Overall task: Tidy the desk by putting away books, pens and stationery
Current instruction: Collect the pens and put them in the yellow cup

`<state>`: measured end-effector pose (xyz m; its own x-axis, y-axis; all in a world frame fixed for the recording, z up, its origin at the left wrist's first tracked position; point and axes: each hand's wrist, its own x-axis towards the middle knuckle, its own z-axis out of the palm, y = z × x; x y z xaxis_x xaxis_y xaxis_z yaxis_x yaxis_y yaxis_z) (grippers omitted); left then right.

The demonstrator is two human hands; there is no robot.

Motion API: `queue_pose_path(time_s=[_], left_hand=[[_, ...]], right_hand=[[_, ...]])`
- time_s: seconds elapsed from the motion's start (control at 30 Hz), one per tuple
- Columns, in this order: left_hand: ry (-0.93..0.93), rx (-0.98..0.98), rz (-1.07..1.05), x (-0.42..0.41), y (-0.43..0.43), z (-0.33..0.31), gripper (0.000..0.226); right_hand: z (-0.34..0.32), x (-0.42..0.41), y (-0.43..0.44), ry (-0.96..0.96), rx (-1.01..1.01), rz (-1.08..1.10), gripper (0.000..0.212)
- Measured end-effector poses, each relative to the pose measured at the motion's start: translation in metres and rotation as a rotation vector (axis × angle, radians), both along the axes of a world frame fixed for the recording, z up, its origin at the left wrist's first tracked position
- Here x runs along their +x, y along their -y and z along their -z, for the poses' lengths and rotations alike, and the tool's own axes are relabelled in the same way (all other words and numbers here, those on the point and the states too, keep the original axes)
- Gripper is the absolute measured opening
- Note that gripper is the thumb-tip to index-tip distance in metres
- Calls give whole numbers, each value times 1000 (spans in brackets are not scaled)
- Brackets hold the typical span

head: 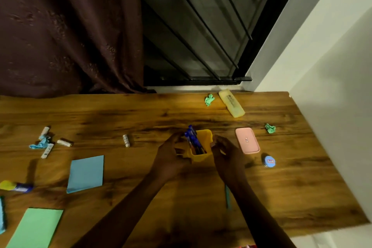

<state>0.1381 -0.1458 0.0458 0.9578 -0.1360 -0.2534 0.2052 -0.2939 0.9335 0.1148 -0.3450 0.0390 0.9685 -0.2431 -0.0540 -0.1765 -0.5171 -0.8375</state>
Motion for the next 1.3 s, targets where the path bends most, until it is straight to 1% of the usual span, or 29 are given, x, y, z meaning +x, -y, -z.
queue_pose_path(time_s=[0.13,0.27,0.43,0.5,0.6,0.77,0.83,1.0,1.17,1.27,1.3], left_hand=[[39,14,32,5,5,8,82],[64,-14,44,6,5,7,76],[94,-31,49,14,21,-2,67],[129,-17,58,23,32,-8,67],[178,-12,91,39,63,-15,69],[198,-23,91,67,137,-25,69],[209,-29,87,83,171,-28,71],[236,-69,116,117,258,-28,64],[249,15,135,157,326,-13,68],[239,47,158,178,356,-8,70],[242,67,163,183,364,-7,70]], right_hand=[[6,-2,-13,7,8,28,29],[5,-6,-17,20,31,48,29],[-9,-4,2,78,41,55,23],[-14,4,16,88,32,88,22],[-22,19,48,168,-17,124,25],[-52,44,118,221,50,40,25],[-56,60,152,233,69,51,23],[-52,92,234,195,109,136,24],[-44,130,296,163,104,245,19],[-38,149,321,141,79,263,34],[-35,155,329,129,66,266,32]])
